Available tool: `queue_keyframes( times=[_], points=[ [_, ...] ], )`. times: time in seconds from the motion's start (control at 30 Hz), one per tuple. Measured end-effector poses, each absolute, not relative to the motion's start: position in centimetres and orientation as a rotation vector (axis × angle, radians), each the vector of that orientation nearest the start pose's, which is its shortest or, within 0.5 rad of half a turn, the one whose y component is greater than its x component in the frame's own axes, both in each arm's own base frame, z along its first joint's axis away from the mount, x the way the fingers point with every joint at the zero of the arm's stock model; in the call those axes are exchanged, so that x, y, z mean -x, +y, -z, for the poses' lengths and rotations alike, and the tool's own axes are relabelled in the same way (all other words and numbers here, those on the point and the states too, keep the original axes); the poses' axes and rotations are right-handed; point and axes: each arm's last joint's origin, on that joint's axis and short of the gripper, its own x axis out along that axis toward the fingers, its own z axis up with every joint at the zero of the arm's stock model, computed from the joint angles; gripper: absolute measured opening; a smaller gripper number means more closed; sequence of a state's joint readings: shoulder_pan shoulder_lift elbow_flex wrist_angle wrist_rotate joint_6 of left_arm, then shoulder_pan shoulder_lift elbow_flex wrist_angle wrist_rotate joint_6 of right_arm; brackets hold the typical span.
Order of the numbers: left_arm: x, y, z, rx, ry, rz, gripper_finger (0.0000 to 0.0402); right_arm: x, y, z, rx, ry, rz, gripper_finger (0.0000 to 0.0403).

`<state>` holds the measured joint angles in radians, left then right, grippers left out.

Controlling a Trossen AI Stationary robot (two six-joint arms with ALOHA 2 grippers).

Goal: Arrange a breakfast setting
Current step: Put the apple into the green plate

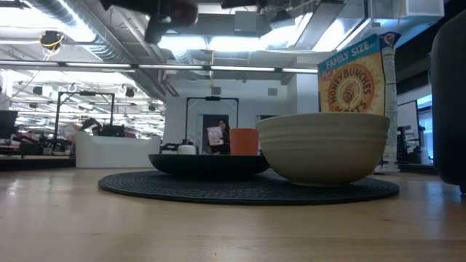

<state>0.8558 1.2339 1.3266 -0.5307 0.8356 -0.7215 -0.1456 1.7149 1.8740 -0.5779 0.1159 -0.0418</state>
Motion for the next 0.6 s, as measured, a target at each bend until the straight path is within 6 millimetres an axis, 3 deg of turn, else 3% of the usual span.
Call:
queue_keyframes(
  times=[0.2,0.3,0.43,0.6],
  points=[
    [-20.2,16.0,-41.3,1.072,0.218,0.039,0.0273,-37.8,-5.0,-42.7,0.202,0.389,0.135,0.0320],
    [-21.1,15.5,-41.5,1.093,0.226,0.129,0.0273,-37.9,-4.9,-42.6,0.219,0.396,0.161,0.0354],
    [-21.9,15.2,-41.0,1.146,0.277,0.171,0.0273,-37.9,-4.7,-42.7,0.290,0.407,0.233,0.0375],
    [-22.6,15.2,-40.7,1.219,0.268,0.111,0.0273,-37.6,-3.2,-43.2,0.607,0.451,0.263,0.0378]
  ],
)
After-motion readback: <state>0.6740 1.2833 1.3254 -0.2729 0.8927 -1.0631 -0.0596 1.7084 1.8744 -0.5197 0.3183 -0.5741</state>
